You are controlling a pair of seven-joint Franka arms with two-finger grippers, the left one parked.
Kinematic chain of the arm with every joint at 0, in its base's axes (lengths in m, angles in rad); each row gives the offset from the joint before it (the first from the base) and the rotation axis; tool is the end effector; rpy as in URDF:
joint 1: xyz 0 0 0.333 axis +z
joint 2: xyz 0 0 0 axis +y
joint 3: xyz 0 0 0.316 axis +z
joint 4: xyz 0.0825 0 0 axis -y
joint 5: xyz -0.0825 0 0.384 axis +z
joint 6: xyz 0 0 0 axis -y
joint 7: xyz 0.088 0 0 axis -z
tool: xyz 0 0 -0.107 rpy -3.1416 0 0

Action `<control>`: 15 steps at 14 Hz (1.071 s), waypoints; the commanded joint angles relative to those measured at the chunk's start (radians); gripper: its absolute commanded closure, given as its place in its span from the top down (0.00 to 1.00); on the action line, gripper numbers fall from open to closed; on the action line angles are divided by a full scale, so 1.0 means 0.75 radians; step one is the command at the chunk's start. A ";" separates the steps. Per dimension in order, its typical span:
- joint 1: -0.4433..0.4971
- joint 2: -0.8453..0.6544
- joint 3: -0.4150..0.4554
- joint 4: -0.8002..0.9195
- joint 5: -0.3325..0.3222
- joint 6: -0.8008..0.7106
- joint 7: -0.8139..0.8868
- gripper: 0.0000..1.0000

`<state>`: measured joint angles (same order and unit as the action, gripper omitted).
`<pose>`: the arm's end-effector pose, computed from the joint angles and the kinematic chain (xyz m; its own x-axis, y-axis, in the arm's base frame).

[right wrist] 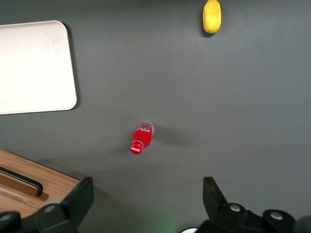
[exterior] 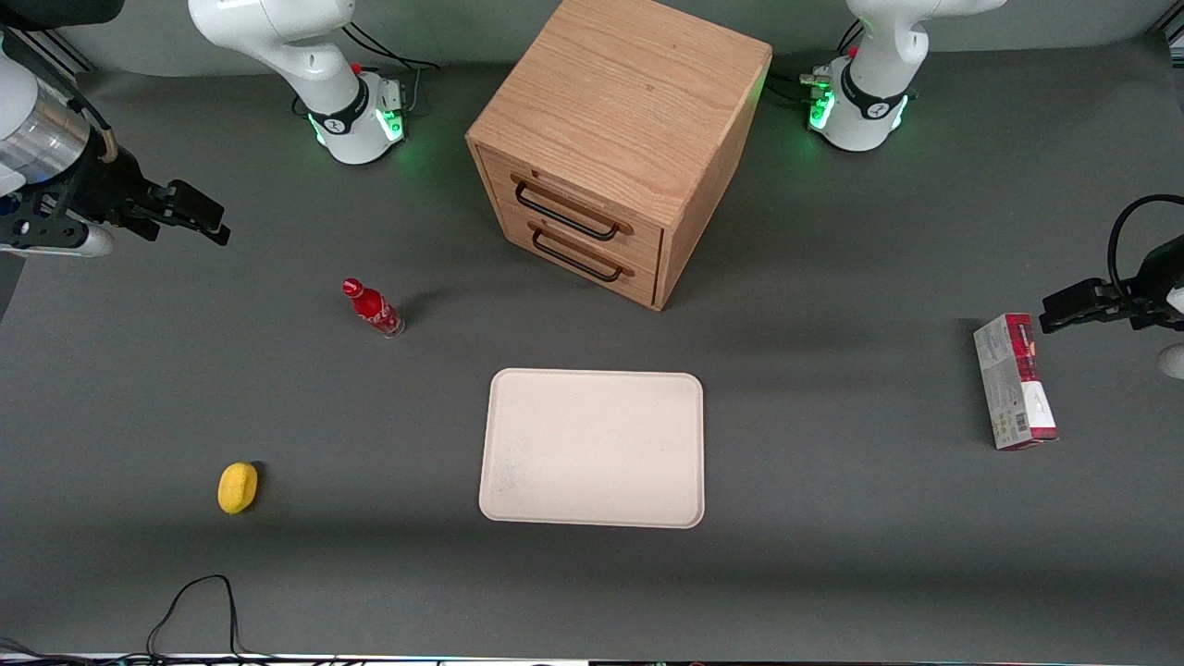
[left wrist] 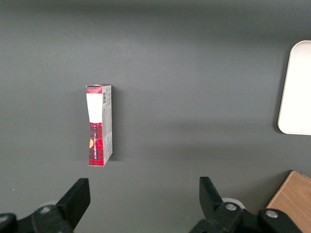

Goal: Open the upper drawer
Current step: 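Lift the right gripper from rest toward the wooden cabinet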

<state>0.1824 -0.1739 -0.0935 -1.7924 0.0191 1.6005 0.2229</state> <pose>0.4985 0.0426 0.6137 0.9909 -0.1324 -0.0261 -0.1331 -0.9906 -0.0302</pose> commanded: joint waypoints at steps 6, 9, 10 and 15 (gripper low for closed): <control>0.033 0.166 0.020 0.172 0.003 -0.036 0.046 1.00; 0.033 0.215 0.226 0.230 0.028 -0.033 0.063 1.00; 0.033 0.244 0.322 0.256 0.028 -0.034 0.063 1.00; 0.033 0.371 0.674 0.353 0.030 -0.034 -0.130 1.00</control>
<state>0.2156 0.0602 0.3852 -1.5858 0.0289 1.5950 0.1995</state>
